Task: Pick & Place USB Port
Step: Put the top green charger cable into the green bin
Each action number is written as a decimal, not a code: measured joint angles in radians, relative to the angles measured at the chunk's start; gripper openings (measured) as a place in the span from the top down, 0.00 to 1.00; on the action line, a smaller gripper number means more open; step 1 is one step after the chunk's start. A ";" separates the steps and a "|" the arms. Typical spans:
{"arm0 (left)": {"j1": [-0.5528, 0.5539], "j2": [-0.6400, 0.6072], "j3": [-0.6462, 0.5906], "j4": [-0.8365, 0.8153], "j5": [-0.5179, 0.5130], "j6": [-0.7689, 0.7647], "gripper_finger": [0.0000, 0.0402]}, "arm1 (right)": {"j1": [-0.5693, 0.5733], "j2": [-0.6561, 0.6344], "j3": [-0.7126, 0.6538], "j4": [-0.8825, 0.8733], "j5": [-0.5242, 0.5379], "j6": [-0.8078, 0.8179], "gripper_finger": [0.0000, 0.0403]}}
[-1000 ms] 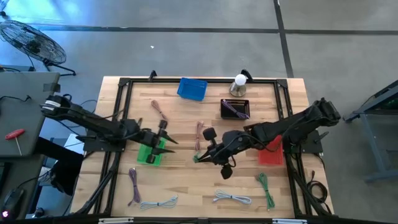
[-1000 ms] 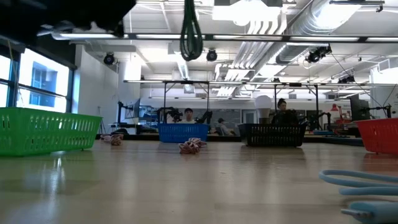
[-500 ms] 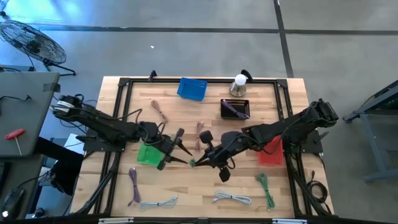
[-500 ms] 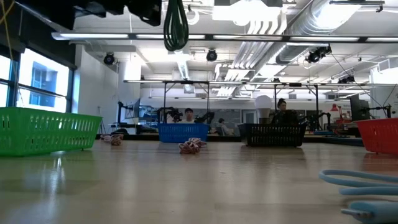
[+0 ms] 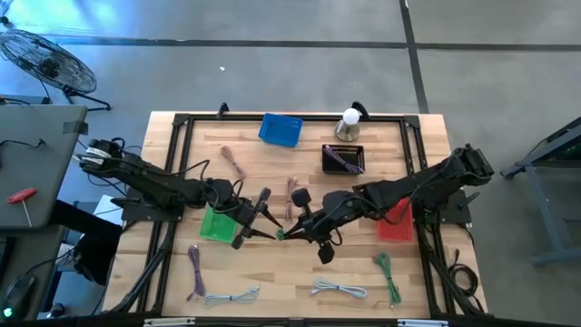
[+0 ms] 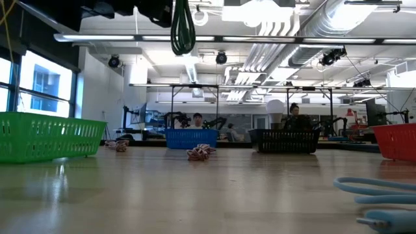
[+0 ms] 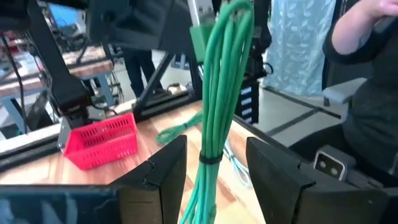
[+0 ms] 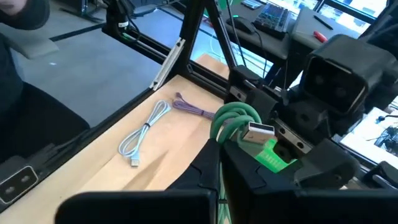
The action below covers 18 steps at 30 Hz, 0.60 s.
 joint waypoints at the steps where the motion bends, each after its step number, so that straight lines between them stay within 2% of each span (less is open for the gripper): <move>1: 0.000 0.001 0.000 -0.001 -0.007 0.000 0.60 | -0.002 0.000 0.000 0.000 0.000 0.000 1.00; 13: 0.000 0.001 0.000 0.004 -0.031 -0.002 0.60 | -0.033 0.000 0.000 0.000 0.000 0.002 1.00; 18: 0.000 0.001 0.000 0.004 -0.023 -0.006 0.65 | -0.033 0.000 0.000 0.000 0.000 0.000 1.00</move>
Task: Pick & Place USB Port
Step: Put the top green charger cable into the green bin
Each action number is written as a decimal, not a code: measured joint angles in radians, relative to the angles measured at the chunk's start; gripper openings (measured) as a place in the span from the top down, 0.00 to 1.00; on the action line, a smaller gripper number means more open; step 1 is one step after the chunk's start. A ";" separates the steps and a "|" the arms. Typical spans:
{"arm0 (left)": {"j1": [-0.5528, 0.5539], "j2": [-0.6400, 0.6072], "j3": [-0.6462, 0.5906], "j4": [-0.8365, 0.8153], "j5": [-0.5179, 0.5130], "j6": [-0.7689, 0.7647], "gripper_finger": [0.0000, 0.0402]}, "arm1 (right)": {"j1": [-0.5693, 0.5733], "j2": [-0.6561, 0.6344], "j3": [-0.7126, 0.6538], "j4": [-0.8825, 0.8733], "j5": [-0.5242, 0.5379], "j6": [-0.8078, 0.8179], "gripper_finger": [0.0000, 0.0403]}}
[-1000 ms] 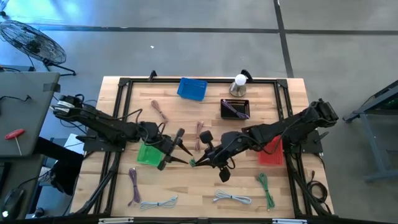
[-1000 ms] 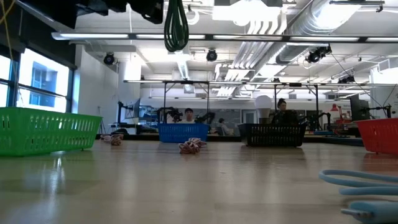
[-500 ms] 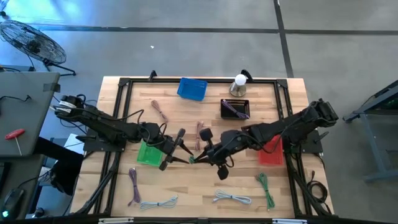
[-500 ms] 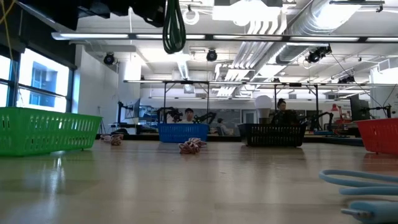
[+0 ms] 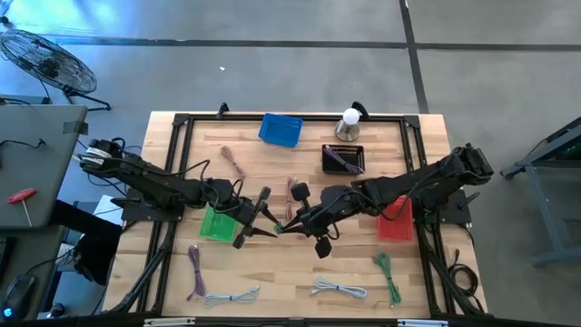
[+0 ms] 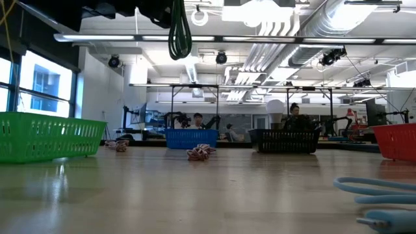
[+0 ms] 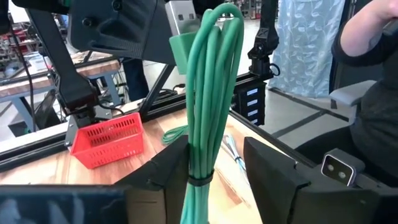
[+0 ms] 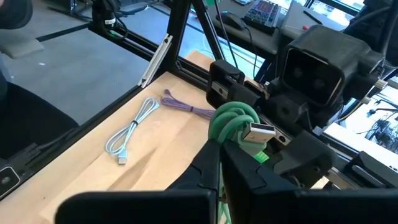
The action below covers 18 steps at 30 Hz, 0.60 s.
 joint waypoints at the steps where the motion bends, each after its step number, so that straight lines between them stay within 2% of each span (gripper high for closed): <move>1: 0.000 0.000 0.000 0.000 0.001 0.000 0.67 | 0.000 0.000 0.000 0.000 0.000 0.000 1.00; 5: 0.000 0.000 0.000 0.000 -0.003 0.008 0.78 | 0.000 0.000 0.000 0.000 0.001 0.000 1.00; 10: 0.000 0.000 0.000 0.001 -0.006 0.036 0.96 | 0.000 0.000 0.000 0.000 0.001 0.000 1.00; 15: 0.000 0.000 0.000 -0.008 -0.055 0.030 0.97 | 0.000 0.000 0.000 -0.004 0.006 0.004 1.00; 18: 0.000 0.000 0.000 -0.020 -0.062 0.015 0.98 | 0.006 0.000 0.000 -0.008 0.063 0.043 0.98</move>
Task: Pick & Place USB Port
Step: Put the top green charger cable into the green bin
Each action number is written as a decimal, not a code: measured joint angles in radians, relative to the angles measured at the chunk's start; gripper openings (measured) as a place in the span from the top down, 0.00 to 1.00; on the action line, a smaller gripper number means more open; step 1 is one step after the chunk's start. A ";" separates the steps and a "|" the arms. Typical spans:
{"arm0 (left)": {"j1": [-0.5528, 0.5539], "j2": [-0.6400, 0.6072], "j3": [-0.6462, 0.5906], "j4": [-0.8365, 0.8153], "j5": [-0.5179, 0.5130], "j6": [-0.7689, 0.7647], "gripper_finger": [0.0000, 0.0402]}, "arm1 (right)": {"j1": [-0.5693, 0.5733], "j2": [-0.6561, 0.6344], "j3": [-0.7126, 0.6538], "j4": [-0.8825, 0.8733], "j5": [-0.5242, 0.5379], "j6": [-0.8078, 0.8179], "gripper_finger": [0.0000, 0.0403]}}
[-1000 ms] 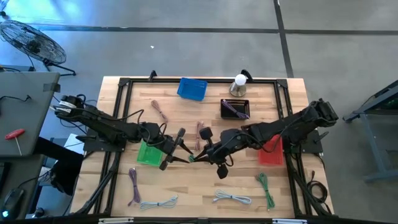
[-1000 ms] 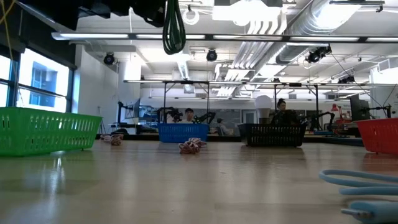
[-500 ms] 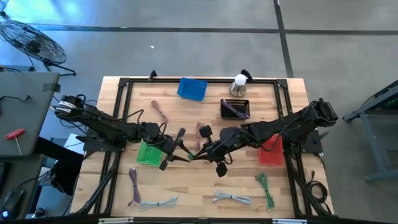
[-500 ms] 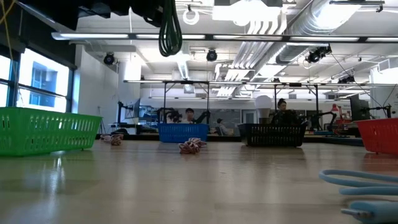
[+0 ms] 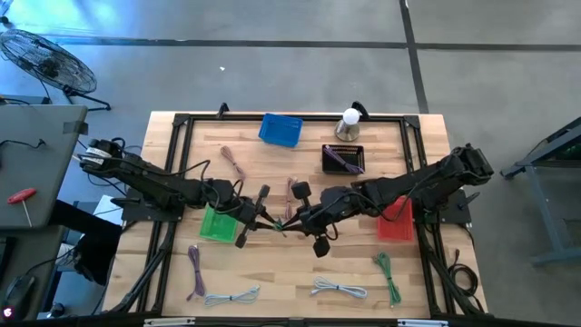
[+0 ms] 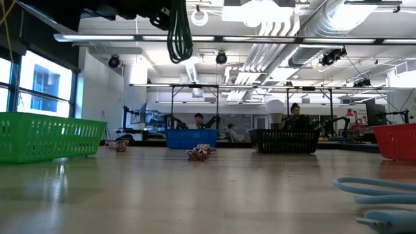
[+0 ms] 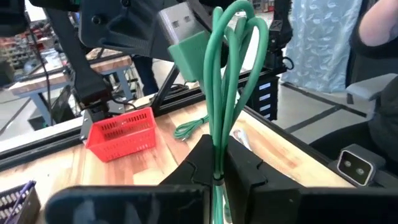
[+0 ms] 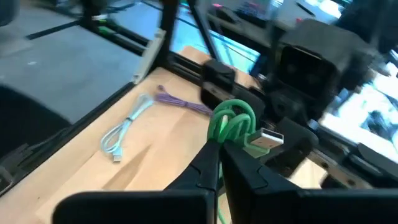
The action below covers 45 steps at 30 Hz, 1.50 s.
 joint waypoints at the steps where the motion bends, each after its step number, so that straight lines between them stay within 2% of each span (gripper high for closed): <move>1: 0.000 0.000 0.000 -0.001 -0.001 -0.004 0.98 | 0.004 0.000 0.000 0.000 0.032 0.017 0.96; 10: 0.000 0.000 -0.001 -0.082 -0.079 -0.017 0.98 | 0.086 -0.055 0.000 -0.142 0.277 0.096 0.71; 15: -0.002 -0.020 -0.001 -0.153 -0.177 -0.044 0.98 | 0.153 -0.142 0.000 -0.279 0.397 0.259 0.64; 18: -0.011 -0.070 -0.001 -0.256 -0.292 -0.075 0.98 | 0.194 -0.201 0.001 -0.342 0.468 0.367 0.64; 21: -0.049 -0.143 0.000 -0.393 -0.457 -0.119 0.98 | 0.229 -0.250 0.002 -0.409 0.509 0.446 0.65; 25: -0.149 -0.244 0.075 -0.687 -0.680 -0.226 0.98 | 0.264 -0.286 0.002 -0.501 0.574 0.524 0.66; 28: -0.243 -0.281 0.162 -0.912 -0.830 -0.338 0.98 | 0.280 -0.289 0.002 -0.573 0.634 0.570 0.66; 33: -0.372 -0.276 0.312 -1.235 -0.937 -0.609 0.98 | 0.287 -0.289 0.002 -0.654 0.659 0.673 0.66; 38: -0.450 -0.246 0.383 -1.513 -0.930 -0.948 0.98 | 0.292 -0.289 0.001 -0.677 0.643 0.728 0.66; 45: -0.512 -0.200 0.388 -1.802 -0.867 -1.418 0.98 | 0.297 -0.288 0.001 -0.674 0.649 0.728 0.66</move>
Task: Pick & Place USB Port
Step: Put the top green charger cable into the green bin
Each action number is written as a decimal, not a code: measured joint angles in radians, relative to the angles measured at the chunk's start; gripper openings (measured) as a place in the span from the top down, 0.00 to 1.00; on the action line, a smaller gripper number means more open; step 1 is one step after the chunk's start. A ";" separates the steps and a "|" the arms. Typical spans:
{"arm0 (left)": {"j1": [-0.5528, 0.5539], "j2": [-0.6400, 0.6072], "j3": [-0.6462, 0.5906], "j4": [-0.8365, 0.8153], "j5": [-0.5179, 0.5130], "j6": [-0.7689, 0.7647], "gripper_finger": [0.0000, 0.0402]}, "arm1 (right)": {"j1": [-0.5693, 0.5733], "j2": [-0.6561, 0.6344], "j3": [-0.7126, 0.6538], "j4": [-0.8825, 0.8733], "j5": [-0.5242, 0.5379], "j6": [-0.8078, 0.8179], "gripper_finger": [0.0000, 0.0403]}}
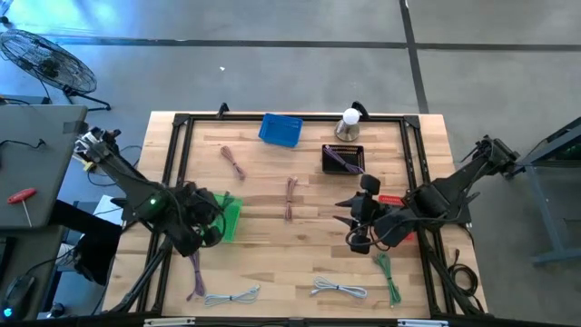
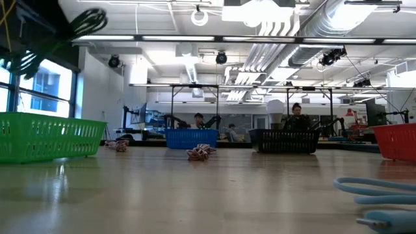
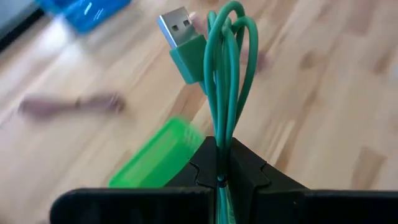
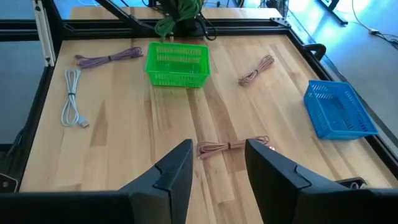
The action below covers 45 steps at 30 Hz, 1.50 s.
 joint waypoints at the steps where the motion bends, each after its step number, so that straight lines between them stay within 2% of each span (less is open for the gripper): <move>1: -0.006 0.009 0.000 -0.028 0.017 -0.053 0.98 | 0.000 0.000 0.000 0.000 0.000 0.000 0.66; 4: -0.014 0.041 0.000 -0.079 0.056 -0.169 0.98 | 0.000 0.000 0.000 0.000 0.000 0.000 0.66; 8: -0.012 0.080 -0.005 -0.115 0.085 -0.241 0.98 | 0.000 0.000 -0.001 0.000 0.002 0.000 0.66; 23: -0.011 0.099 -0.129 0.005 0.037 -0.320 0.98 | 0.000 0.002 -0.001 0.001 -0.051 0.019 0.66; 32: -0.011 0.098 -0.190 0.097 0.054 -0.326 0.98 | 0.000 0.004 -0.001 0.000 -0.058 0.018 0.66; 45: -0.011 0.098 -0.258 0.139 0.083 -0.372 0.98 | 0.000 0.054 -0.001 0.000 -0.082 0.015 0.66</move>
